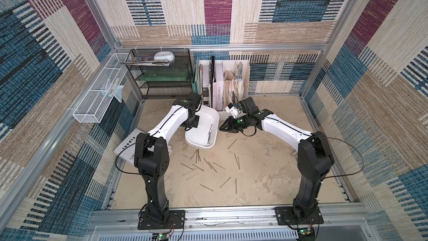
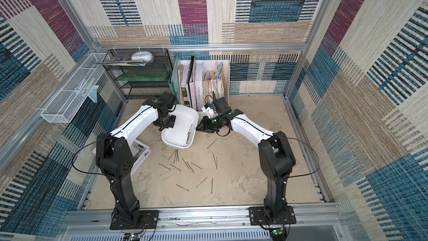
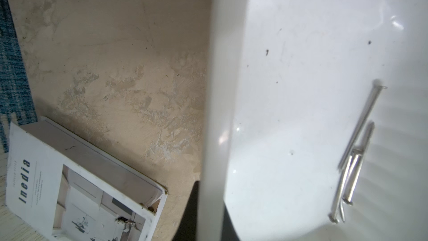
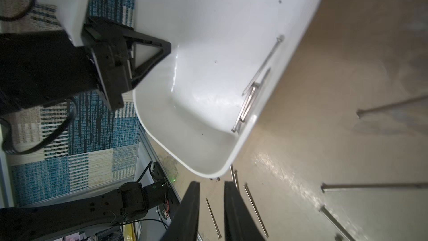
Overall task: Put the nails on the desktop into the storage box
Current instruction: Place the nail in the storage box, then pick up the nail from the center of the board.
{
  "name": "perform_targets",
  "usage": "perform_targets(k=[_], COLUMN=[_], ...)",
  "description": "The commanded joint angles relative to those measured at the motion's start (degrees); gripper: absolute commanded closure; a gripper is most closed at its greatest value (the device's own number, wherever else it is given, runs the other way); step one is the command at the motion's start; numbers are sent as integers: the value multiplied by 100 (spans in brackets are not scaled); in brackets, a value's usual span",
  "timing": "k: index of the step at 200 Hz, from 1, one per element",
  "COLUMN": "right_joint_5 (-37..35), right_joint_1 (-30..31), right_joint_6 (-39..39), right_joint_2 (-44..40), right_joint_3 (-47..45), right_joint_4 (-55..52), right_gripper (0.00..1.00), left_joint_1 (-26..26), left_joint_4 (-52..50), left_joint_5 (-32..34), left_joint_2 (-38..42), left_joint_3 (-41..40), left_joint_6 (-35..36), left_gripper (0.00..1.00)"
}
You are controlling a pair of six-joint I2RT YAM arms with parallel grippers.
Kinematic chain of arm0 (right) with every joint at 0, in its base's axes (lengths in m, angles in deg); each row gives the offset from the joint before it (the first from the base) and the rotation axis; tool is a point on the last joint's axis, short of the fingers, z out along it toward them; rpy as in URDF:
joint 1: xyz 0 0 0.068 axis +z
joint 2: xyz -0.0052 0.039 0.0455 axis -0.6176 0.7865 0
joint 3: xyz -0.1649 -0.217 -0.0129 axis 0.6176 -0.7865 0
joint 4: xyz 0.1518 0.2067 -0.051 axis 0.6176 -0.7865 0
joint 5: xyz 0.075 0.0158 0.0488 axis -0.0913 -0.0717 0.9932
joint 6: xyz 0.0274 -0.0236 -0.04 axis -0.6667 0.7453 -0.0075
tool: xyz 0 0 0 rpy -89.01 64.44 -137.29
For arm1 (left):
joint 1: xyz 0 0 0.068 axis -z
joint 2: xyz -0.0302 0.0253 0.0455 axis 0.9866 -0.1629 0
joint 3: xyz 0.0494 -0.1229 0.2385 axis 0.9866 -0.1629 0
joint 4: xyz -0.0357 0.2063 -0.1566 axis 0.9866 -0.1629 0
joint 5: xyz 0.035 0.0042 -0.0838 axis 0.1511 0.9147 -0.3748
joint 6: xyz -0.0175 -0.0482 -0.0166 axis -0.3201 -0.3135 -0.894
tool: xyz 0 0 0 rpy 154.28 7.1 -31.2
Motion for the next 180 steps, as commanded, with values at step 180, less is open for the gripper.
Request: perform_targets(k=[180], right_joint_5=[-2960], right_joint_1=[666], right_joint_6=[3075], right_joint_2=[61], right_joint_3=[-1414], right_joint_4=[-338], right_gripper=[42], left_joint_1=[598], left_joint_4=[1471], left_joint_5=[1121], left_joint_2=[794], left_joint_3=[-1152], left_joint_6=[-198], left_gripper=[100])
